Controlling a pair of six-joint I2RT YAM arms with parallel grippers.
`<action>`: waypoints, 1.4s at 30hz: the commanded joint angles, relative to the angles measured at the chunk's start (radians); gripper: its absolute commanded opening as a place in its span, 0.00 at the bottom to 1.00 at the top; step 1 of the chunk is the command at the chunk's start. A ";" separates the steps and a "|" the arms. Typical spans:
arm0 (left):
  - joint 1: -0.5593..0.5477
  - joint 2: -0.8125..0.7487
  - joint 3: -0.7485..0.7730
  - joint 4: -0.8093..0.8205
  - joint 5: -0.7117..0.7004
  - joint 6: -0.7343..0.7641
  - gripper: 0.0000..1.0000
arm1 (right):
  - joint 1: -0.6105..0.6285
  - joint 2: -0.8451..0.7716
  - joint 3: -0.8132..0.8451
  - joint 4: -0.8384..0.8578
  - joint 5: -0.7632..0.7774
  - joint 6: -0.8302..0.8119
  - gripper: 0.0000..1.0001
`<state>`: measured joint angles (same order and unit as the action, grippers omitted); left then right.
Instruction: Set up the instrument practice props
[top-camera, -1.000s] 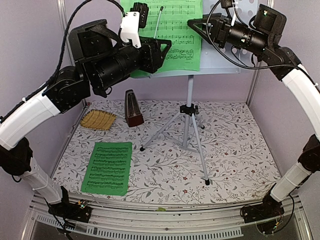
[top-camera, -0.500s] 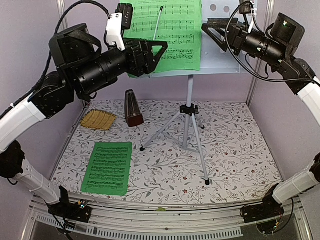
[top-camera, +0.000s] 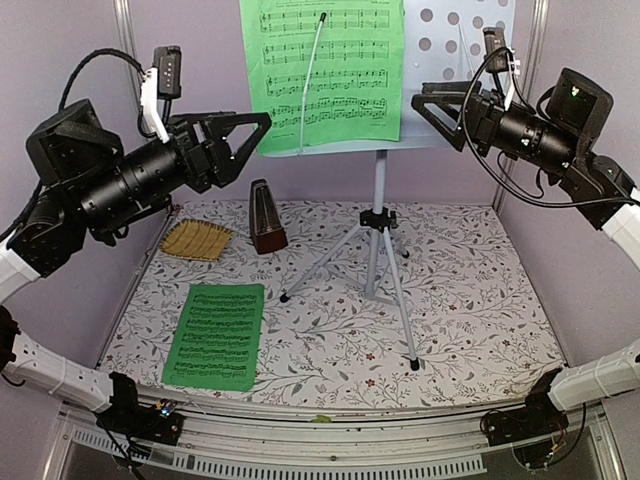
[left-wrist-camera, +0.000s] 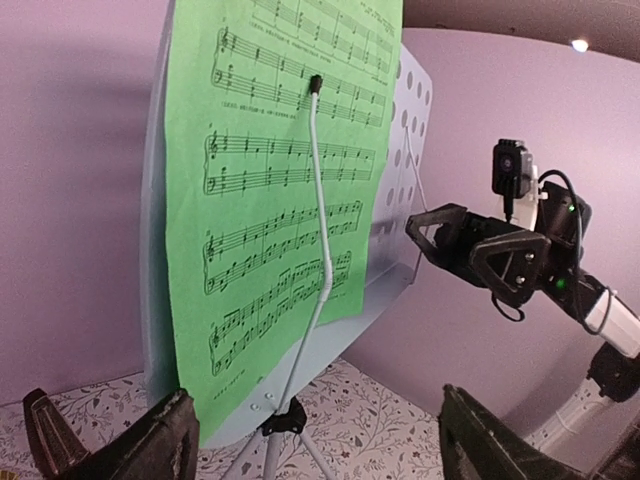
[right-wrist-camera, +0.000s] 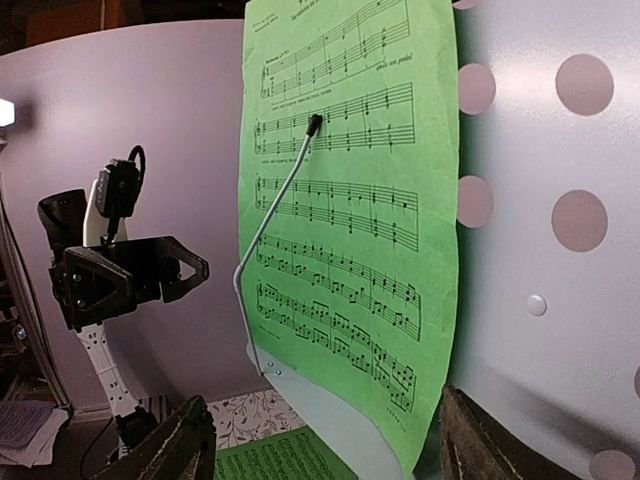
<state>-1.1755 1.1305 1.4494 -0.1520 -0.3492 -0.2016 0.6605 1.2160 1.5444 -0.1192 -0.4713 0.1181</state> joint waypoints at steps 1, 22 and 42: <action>0.018 -0.085 -0.093 0.008 -0.052 -0.087 0.84 | 0.024 -0.065 -0.101 0.028 0.001 0.064 0.79; 0.545 -0.159 -0.694 0.014 0.299 -0.613 0.87 | 0.041 -0.074 -0.812 0.017 0.322 0.243 0.95; 0.700 -0.149 -0.785 -0.199 0.311 -0.606 0.88 | 0.246 -0.110 -1.113 0.214 0.550 0.464 0.98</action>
<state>-0.4942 0.9817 0.6674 -0.2768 0.0410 -0.8406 0.8860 1.1023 0.4435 0.0101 0.0040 0.5823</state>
